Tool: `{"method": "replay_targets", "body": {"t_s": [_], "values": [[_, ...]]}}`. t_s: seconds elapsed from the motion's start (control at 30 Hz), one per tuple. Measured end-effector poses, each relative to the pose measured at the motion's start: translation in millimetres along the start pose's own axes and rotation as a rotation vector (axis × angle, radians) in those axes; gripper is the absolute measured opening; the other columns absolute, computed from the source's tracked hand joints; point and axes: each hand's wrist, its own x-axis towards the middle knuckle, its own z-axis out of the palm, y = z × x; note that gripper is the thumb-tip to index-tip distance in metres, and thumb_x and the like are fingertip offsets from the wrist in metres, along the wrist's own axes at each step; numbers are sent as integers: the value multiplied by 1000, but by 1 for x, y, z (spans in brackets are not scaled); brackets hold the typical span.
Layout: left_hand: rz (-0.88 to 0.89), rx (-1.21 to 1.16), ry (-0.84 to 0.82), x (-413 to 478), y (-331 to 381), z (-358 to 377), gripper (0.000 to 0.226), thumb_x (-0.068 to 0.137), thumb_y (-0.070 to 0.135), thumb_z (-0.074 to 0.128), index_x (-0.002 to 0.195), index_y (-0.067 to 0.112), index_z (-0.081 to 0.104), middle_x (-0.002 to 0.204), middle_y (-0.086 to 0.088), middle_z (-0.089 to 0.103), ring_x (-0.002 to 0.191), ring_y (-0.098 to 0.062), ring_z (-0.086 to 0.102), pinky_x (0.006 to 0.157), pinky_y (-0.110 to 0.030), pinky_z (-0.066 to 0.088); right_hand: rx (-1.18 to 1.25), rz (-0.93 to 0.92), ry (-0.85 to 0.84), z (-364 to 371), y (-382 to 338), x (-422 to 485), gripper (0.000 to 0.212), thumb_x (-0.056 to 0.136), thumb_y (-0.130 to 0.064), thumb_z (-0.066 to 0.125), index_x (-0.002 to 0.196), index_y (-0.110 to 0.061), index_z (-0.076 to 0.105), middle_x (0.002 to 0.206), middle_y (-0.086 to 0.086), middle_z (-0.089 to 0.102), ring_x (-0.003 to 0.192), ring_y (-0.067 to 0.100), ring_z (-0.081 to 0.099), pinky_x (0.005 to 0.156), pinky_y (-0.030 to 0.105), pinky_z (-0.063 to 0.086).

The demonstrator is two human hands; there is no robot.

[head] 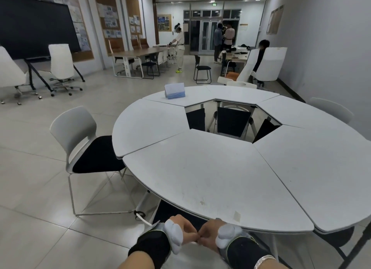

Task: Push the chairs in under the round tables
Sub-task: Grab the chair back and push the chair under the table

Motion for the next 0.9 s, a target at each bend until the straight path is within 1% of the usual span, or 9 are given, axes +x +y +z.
{"method": "replay_targets", "body": {"t_s": [0.1,0.13,0.27,0.37,0.5,0.6,0.67,0.8,0.9], "values": [[0,17,140,-18,19,-30,31,84,36,61,107,20,73,110,2,73,99,-7,65,81,-14,45,25,-58,111,-30,-14,-8,31,92,-33,47,108,-19,71,110,5,69,93,24,60,67,19,43],[2,4,174,-27,23,-44,30,83,37,62,106,20,73,109,2,73,98,-7,66,80,-14,46,33,-75,143,-43,-23,-14,31,91,-35,48,105,-21,71,106,4,69,91,24,60,65,19,43],[9,-53,241,-58,33,-89,23,67,44,65,85,31,71,104,3,75,100,-11,69,92,-25,53,86,-135,205,-86,-52,-29,22,86,-36,52,94,-31,72,112,-3,72,104,17,65,85,25,50],[29,-80,341,-78,42,-127,35,63,43,67,90,21,74,96,3,75,97,-15,70,92,-32,54,72,-214,301,-119,-80,-39,27,87,-35,55,105,-25,72,113,-4,71,106,16,64,85,24,48],[18,-80,472,-106,55,-171,34,69,40,70,96,19,74,92,6,73,98,-11,69,92,-28,53,31,-288,377,-153,-116,-48,27,85,-36,56,104,-26,72,111,-3,72,104,17,65,82,25,49],[29,-149,516,-118,51,-188,32,53,51,65,77,31,71,84,11,71,95,-11,70,91,-28,54,-3,-318,385,-168,-138,-48,28,86,-35,56,107,-24,71,113,-2,71,105,18,65,84,25,49],[22,-180,536,-123,42,-198,24,50,49,63,69,35,66,89,5,75,95,-12,71,92,-31,55,-14,-329,387,-173,-154,-44,28,86,-35,55,106,-23,72,111,-2,72,103,18,66,84,25,50],[-24,-227,550,-129,25,-217,18,56,44,65,69,32,67,94,1,76,94,-12,71,93,-28,54,-12,-340,366,-174,-183,-28,27,85,-33,53,99,-24,74,105,-2,75,98,16,68,83,26,52],[-24,-212,551,-135,0,-241,6,69,36,68,65,34,65,82,8,72,86,-8,68,91,-25,54,-26,-360,374,-174,-216,-13,28,84,-32,52,98,-22,74,102,0,75,97,18,68,83,27,53]]}}
